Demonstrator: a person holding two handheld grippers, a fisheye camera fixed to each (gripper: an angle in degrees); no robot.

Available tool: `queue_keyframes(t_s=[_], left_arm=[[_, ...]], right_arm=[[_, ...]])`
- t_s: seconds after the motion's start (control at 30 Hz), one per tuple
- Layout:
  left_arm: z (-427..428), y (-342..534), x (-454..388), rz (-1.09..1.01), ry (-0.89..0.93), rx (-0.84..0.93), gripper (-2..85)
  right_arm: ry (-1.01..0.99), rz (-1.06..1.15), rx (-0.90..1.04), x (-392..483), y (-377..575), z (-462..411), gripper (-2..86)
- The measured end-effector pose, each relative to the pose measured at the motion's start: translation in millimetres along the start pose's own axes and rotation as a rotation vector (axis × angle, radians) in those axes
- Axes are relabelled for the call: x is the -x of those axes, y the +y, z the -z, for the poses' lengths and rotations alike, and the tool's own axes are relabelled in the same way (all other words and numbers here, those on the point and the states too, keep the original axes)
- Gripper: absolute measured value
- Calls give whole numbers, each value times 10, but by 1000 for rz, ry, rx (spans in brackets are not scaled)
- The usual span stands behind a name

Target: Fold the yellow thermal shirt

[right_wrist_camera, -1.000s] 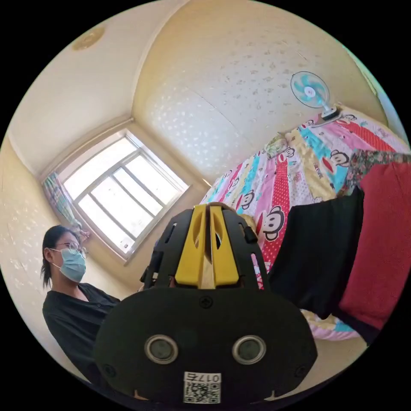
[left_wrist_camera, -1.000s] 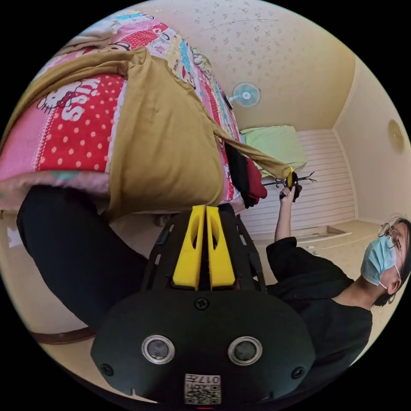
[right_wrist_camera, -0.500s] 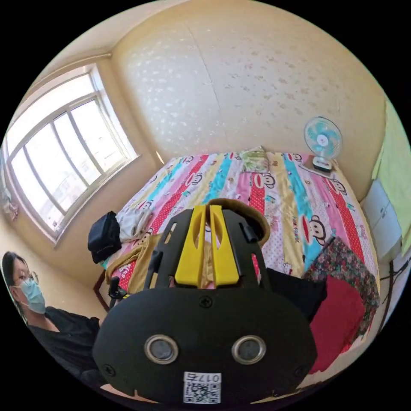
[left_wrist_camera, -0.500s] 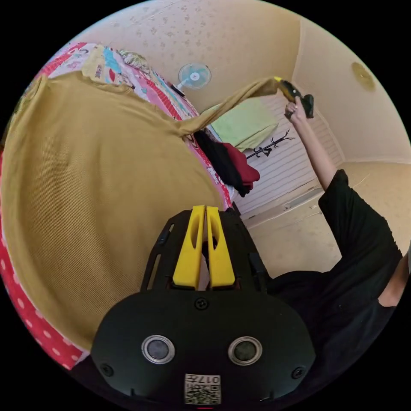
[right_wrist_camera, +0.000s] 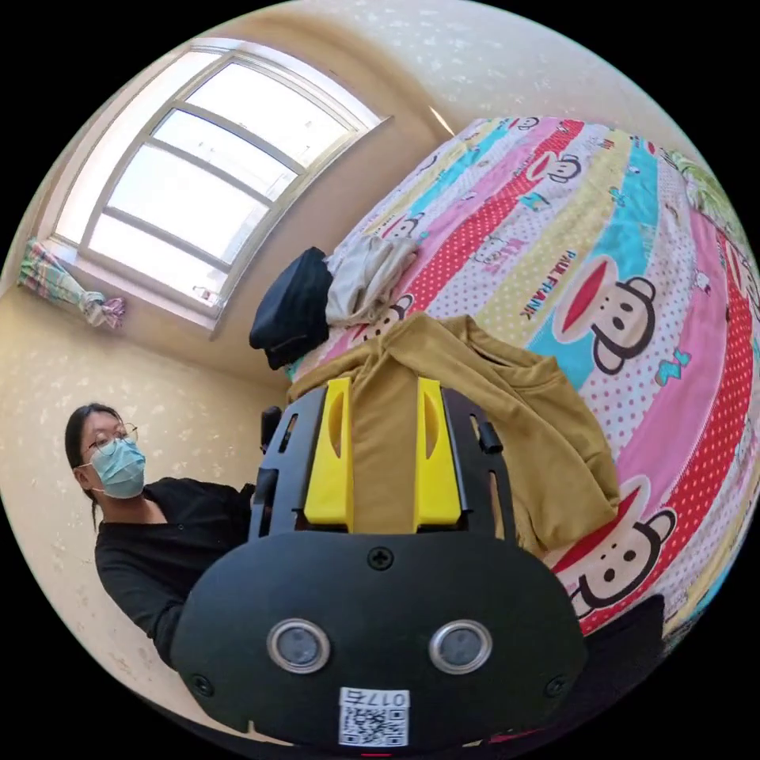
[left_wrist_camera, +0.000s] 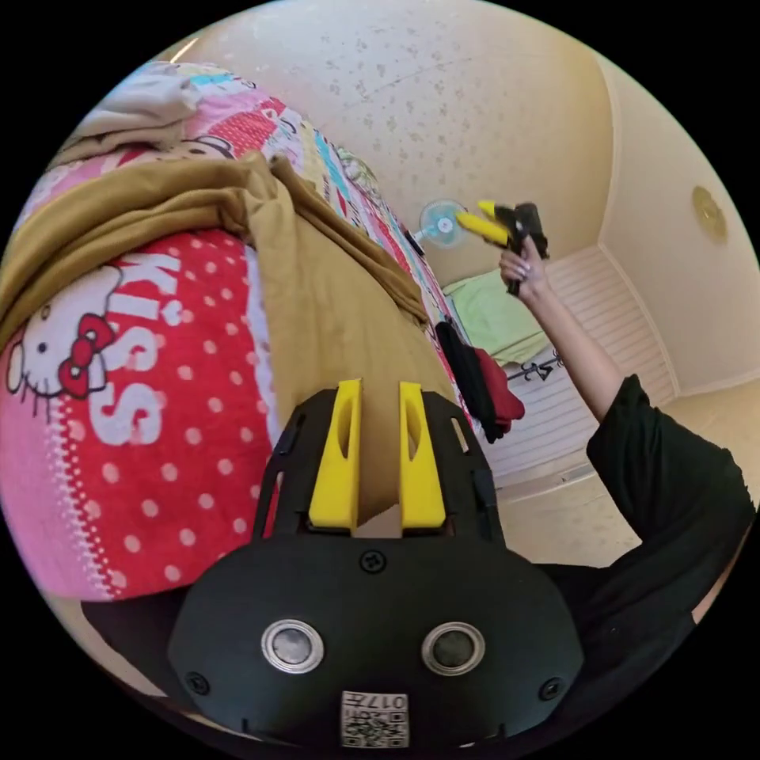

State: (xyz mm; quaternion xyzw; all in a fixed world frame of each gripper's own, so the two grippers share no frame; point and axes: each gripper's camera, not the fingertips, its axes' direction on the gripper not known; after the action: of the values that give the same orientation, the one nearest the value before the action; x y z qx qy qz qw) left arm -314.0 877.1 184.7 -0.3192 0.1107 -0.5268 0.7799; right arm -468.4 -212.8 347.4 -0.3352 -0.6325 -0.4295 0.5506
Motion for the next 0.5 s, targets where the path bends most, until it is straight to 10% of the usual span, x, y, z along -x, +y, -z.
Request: queue_keyframes(t_s=[0.33, 0.5], left_arm=[[77, 141, -489, -43, -333, -173, 112], [-365, 21, -506, -34, -511, 16, 88]], right_arm=[[418, -317, -17, -307, 1696, -1179, 128], [398, -238, 166, -299, 1497, -1301, 52]])
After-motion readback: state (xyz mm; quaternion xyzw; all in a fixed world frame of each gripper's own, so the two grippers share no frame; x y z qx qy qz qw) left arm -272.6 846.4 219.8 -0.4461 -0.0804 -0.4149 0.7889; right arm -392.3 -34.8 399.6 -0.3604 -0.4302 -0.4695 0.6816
